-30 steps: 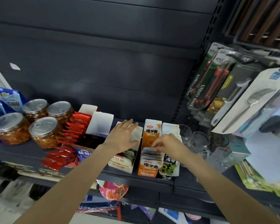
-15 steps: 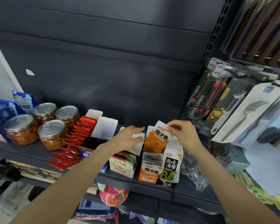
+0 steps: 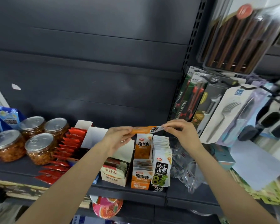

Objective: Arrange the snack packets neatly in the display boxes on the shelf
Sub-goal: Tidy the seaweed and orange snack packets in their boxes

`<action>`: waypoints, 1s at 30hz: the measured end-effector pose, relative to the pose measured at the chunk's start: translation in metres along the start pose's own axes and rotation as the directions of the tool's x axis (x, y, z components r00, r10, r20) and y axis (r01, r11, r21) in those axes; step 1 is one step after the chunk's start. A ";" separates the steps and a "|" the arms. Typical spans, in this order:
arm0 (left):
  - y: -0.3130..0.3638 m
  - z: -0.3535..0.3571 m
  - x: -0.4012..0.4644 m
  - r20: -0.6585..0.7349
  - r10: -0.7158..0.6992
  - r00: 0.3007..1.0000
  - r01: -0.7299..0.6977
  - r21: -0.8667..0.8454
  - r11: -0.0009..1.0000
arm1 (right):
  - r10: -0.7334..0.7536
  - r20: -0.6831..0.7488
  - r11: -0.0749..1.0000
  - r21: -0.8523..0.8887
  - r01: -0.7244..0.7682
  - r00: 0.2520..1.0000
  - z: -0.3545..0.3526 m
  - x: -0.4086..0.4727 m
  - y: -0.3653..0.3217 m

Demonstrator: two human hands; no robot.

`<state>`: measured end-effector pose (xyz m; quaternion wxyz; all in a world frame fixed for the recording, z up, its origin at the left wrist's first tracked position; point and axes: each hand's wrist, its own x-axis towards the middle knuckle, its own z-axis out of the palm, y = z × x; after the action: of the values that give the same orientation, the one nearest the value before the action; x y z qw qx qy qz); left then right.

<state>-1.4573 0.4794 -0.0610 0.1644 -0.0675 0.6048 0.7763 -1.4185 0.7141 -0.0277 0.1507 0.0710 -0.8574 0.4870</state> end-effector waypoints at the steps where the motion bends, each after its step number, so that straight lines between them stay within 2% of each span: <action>1: 0.002 0.000 -0.002 0.028 0.028 0.999 -0.028 -0.009 1.000 | 0.032 -0.009 0.999 0.013 -0.032 0.999 -0.001 -0.002 0.005; 3: 0.006 0.003 -0.009 0.083 0.103 0.991 -0.106 0.035 0.994 | 0.157 -0.014 0.979 0.133 -0.154 0.988 -0.002 -0.006 0.011; 6: 0.009 0.005 -0.018 0.078 0.269 0.960 -0.280 0.233 0.931 | 0.339 0.051 0.869 0.366 -0.333 0.940 -0.001 -0.012 0.009; 7: 0.010 0.005 -0.021 0.079 0.327 0.942 -0.336 0.290 0.896 | 0.349 0.064 0.846 0.408 -0.344 0.935 0.000 -0.015 0.008; 10: 0.010 0.002 -0.026 0.105 0.462 0.881 -0.464 0.385 0.798 | 0.281 0.055 0.864 0.419 -0.278 0.958 0.003 -0.021 0.009; 13: 0.008 -0.002 -0.030 0.133 0.515 0.847 -0.518 0.423 0.744 | 0.250 0.024 0.865 0.444 -0.234 0.968 0.009 -0.023 0.007; 21: 0.002 -0.008 -0.030 0.082 0.468 0.880 -0.454 0.431 0.780 | 0.252 0.021 0.868 0.438 -0.236 0.967 0.017 -0.020 0.011; 25: 0.000 -0.014 -0.026 0.012 0.316 0.949 -0.300 0.345 0.889 | 0.222 0.062 0.895 0.383 -0.229 0.973 0.016 -0.019 0.009; 30: -0.002 -0.013 -0.018 -0.054 0.086 0.995 -0.076 0.171 0.982 | 0.017 -0.006 0.994 0.110 -0.017 1.000 0.015 -0.020 0.007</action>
<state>-1.4411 0.4647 -0.0606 0.1195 -0.0523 0.6752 0.7260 -1.4047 0.7040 -0.0467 0.1453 0.0702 -0.8294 0.5349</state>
